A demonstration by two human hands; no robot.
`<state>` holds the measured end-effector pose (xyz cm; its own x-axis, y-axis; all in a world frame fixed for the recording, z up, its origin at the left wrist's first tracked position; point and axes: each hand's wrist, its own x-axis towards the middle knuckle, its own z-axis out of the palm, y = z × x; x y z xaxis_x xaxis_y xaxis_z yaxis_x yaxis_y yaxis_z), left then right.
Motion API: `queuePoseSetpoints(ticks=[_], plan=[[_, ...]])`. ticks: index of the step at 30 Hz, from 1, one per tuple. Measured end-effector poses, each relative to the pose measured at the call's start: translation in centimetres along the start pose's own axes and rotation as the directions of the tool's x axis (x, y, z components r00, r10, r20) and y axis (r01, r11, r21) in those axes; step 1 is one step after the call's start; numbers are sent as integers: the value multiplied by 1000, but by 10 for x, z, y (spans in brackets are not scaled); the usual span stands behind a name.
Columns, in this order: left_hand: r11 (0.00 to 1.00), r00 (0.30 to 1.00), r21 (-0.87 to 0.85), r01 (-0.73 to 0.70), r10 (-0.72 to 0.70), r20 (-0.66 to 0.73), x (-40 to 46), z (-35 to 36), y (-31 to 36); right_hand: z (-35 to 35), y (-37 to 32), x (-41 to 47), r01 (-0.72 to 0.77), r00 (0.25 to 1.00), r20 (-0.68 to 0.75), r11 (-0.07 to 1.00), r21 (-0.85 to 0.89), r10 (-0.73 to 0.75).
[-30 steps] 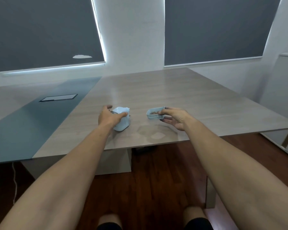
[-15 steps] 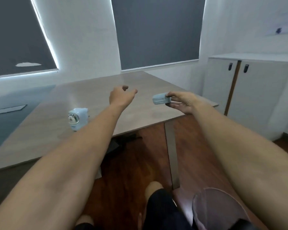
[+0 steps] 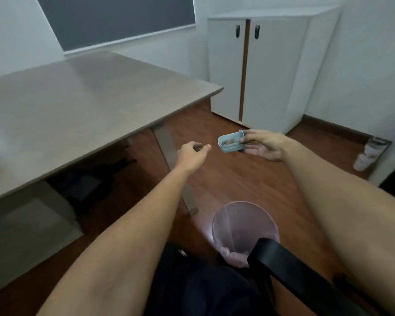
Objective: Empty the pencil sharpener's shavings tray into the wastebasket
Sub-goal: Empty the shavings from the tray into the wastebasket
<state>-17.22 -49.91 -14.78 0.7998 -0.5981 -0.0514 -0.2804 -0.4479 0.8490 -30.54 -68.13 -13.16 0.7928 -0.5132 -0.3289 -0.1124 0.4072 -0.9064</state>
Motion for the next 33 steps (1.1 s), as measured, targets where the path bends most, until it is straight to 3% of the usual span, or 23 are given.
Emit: queuePoseSetpoints(ticks=[6,12,18,26,28,30,31,33], plan=[[974,958,33,225,-227,174,4,99,-94,-79,109,24,-208,973,-95,978,20,209],[949,921,227,217,-277,276,-3,168,-164,-121,211,45,-346,917,-200,938,30,345],[878,894,337,340,-412,173,-4,214,-215,-145,264,67,-453,865,-281,888,-78,416],[866,868,216,451,-482,120,-8,227,-244,-142,314,91,-551,828,-358,748,-371,432],[852,856,209,480,-507,101,-8,226,-242,-139,324,101,-553,832,-407,621,-556,378],[844,851,216,491,-518,87,-8,224,-240,-134,325,107,-514,852,-411,364,-777,325],[838,846,221,499,-526,85,-9,224,-240,-129,326,111,-478,864,-406,233,-847,298],[837,847,218,502,-527,74,-11,222,-238,-124,330,117,-427,882,-393,90,-900,262]])
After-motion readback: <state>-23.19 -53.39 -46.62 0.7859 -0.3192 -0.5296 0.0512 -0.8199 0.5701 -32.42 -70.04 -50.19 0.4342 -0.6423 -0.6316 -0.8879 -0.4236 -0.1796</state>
